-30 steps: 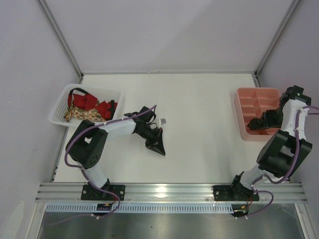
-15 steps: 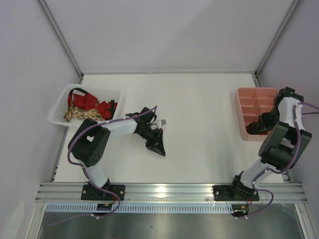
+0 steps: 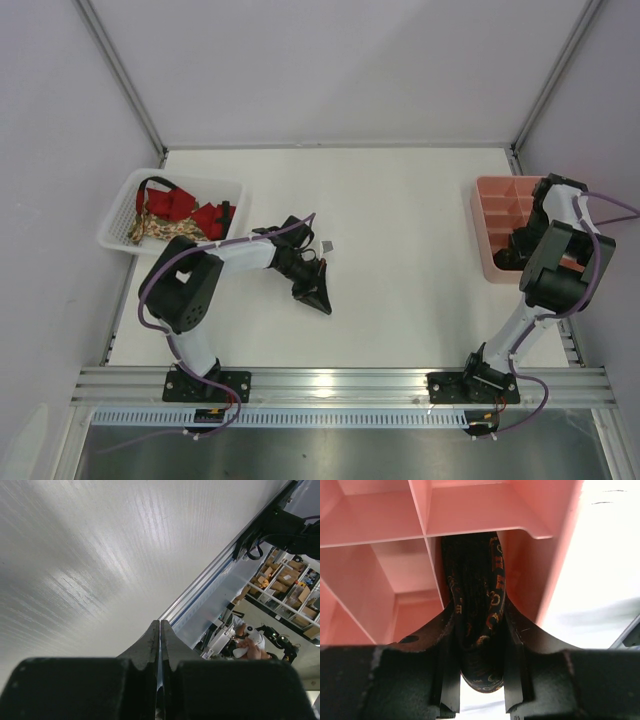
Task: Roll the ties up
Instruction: Place the rolled tie into the container
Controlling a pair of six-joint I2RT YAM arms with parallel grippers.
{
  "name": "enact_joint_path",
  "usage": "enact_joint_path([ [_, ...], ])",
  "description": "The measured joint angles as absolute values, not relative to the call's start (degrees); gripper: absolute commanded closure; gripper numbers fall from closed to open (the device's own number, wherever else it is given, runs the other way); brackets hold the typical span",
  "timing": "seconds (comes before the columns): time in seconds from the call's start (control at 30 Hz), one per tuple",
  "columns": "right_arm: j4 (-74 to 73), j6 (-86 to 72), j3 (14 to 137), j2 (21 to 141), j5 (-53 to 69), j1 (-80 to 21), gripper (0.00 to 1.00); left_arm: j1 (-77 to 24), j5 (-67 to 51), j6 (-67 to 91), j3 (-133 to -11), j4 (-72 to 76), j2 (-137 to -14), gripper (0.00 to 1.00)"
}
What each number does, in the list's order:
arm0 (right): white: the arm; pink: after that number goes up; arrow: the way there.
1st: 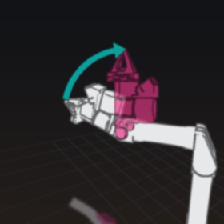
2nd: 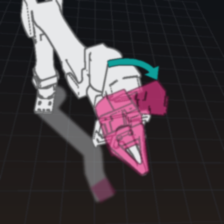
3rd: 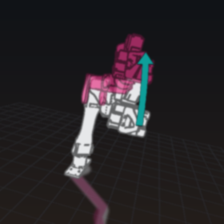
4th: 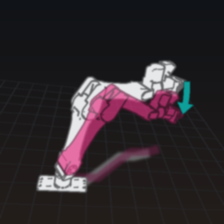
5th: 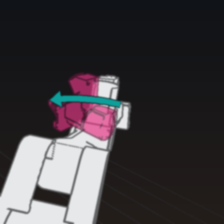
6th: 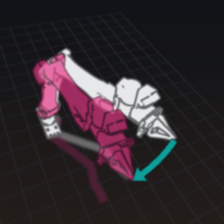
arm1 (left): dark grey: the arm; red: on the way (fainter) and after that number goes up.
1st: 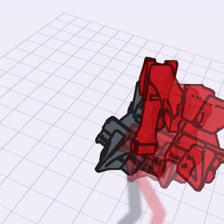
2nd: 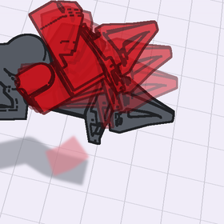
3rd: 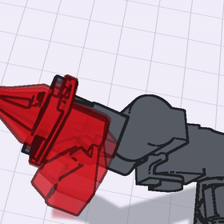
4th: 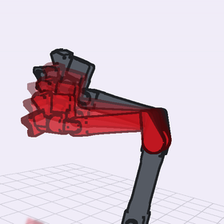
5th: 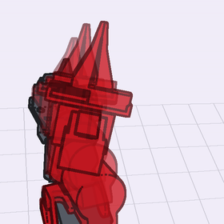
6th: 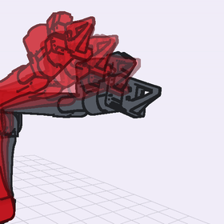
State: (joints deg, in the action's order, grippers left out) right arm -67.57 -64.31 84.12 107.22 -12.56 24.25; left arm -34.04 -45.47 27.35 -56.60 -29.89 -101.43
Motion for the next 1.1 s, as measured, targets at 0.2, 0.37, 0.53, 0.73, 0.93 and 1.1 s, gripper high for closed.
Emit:
enact_joint_path([
  [0.2,-69.7,-64.7,85.8,108.9,-13.8,23.6,0.58,-33.8,-45.5,27.4,-56.6,-29.9,-102.1,0.93],
  [0.37,-71.0,-64.4,87.5,108.9,-15.2,23.7,0.52,-33.8,-45.5,27.4,-56.7,-29.8,-102.1,0.93],
  [0.53,-71.3,-63.8,87.5,108.9,-15.2,24.0,0.48,-33.6,-45.4,27.4,-56.8,-29.7,-102.1,0.93],
  [0.73,-70.8,-63.2,87.1,108.9,-15.1,24.0,0.44,-33.2,-45.4,27.4,-56.8,-29.7,-102.3,0.93],
  [0.93,-70.3,-63.1,86.7,108.9,-15.0,24.0,0.4,-32.9,-45.4,27.4,-56.8,-29.7,-102.4,0.93],
  [1.1,-69.2,-63.1,86.0,108.9,-15.1,23.5,0.37,-32.7,-45.4,27.4,-56.8,-29.7,-102.8,0.93],
])
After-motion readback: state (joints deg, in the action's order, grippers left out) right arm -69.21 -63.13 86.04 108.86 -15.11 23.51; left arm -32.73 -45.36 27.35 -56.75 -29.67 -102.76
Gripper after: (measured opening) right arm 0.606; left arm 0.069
